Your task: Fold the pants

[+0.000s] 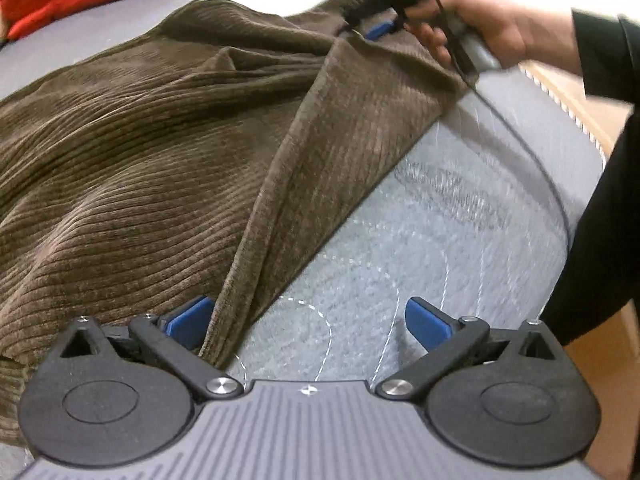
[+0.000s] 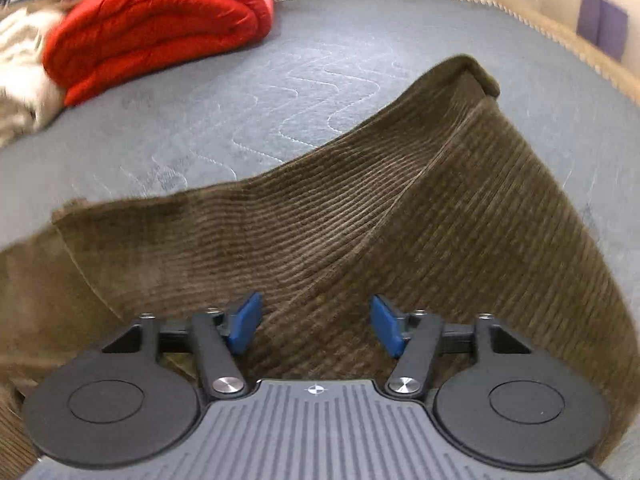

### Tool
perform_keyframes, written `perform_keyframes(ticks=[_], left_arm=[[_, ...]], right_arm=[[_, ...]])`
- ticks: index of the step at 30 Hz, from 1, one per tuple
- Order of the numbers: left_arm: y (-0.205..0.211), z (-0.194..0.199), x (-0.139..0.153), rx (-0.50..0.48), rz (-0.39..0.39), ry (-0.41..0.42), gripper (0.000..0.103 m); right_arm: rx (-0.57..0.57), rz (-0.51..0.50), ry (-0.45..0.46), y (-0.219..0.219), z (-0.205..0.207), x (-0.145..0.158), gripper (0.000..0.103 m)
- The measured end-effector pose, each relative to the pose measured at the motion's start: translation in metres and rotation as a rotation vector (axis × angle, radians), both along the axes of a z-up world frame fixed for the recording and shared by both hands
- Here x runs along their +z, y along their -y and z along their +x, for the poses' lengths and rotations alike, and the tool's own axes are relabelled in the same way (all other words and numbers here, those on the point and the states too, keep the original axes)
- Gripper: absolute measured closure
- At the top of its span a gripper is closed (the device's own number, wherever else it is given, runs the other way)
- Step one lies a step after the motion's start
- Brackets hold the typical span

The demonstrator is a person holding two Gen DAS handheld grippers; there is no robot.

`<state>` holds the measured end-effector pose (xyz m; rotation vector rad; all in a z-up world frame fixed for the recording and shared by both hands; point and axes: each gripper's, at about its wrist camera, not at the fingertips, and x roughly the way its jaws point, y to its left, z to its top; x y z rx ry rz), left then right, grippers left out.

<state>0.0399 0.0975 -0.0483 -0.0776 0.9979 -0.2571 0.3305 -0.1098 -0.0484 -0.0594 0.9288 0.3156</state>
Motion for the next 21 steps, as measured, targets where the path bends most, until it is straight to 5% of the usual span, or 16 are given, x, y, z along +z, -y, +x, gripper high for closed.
perform_keyframes(ticks=[4,9,12,17,21], left_arm=[[-0.025,-0.006,0.021,0.112,-0.104,0.064,0.002],[-0.058,-0.017,0.043,0.252,-0.206,0.169,0.002],[-0.067,-0.016,0.042,0.304,-0.22,0.161,0.01],[-0.066,-0.013,0.027,0.305,-0.175,0.059,0.054],[-0.056,-0.01,0.015,0.311,-0.089,-0.001,0.06]], right_arm=[[0.033,-0.039,0.035,0.005,-0.013,0.011,0.085],[0.088,-0.098,0.095,0.025,-0.047,0.058,0.094],[0.109,-0.114,0.121,0.054,-0.079,0.086,0.098],[0.12,-0.133,0.095,0.116,-0.138,0.096,0.101],[0.108,-0.143,0.035,0.158,-0.18,0.079,0.101]])
